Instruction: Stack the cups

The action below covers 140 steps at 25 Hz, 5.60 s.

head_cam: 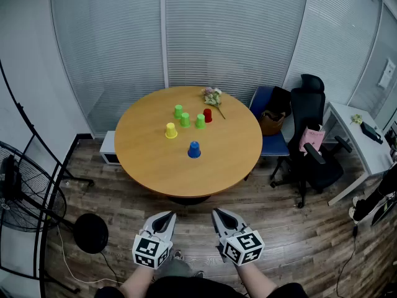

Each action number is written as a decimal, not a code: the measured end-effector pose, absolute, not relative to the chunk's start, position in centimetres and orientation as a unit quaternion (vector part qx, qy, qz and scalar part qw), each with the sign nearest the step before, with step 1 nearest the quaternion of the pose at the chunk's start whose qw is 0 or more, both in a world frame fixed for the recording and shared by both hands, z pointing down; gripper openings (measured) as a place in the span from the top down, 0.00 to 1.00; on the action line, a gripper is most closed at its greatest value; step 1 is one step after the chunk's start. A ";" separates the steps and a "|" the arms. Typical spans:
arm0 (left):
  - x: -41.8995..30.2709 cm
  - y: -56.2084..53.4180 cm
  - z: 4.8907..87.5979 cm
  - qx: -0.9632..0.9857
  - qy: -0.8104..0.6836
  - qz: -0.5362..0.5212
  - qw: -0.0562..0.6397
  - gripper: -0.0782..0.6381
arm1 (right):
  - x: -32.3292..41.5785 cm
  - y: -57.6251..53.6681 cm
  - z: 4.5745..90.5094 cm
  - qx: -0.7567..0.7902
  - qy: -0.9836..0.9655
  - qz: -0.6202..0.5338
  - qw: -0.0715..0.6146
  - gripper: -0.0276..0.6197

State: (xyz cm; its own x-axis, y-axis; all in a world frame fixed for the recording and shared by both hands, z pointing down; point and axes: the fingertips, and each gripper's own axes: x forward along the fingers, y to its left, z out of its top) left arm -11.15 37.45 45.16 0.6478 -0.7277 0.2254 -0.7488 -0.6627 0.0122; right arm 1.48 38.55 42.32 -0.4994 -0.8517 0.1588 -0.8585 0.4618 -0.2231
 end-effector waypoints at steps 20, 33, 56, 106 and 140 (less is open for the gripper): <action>-10.2 25.0 48.2 0.919 -0.369 0.087 0.105 0.64 | 0.6 27.1 45.9 0.521 -0.839 0.153 0.044 0.73; -13.1 11.7 50.1 0.931 -0.326 0.109 0.122 0.64 | -1.4 14.6 49.1 0.563 -0.805 0.167 0.084 0.71; -9.2 1.8 55.8 0.901 -0.372 0.131 0.180 0.64 | -0.2 0.3 57.9 0.455 -0.849 0.143 0.226 0.58; -11.3 -18.0 61.9 0.829 -0.486 0.217 0.169 0.43 | 1.1 -7.4 57.4 0.417 -0.875 0.135 0.206 0.59; -7.8 -9.6 62.1 0.861 -0.430 0.221 0.154 0.55 | 2.9 -4.5 56.7 0.433 -0.869 0.147 0.189 0.59</action>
State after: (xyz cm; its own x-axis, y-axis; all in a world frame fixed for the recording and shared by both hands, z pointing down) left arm -7.75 -9.57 62.08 0.5313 -0.6733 0.5143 -0.8099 -0.5818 0.0750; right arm 2.93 -4.50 56.67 -0.5535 -0.6975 0.4552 -0.8085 0.5812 -0.0925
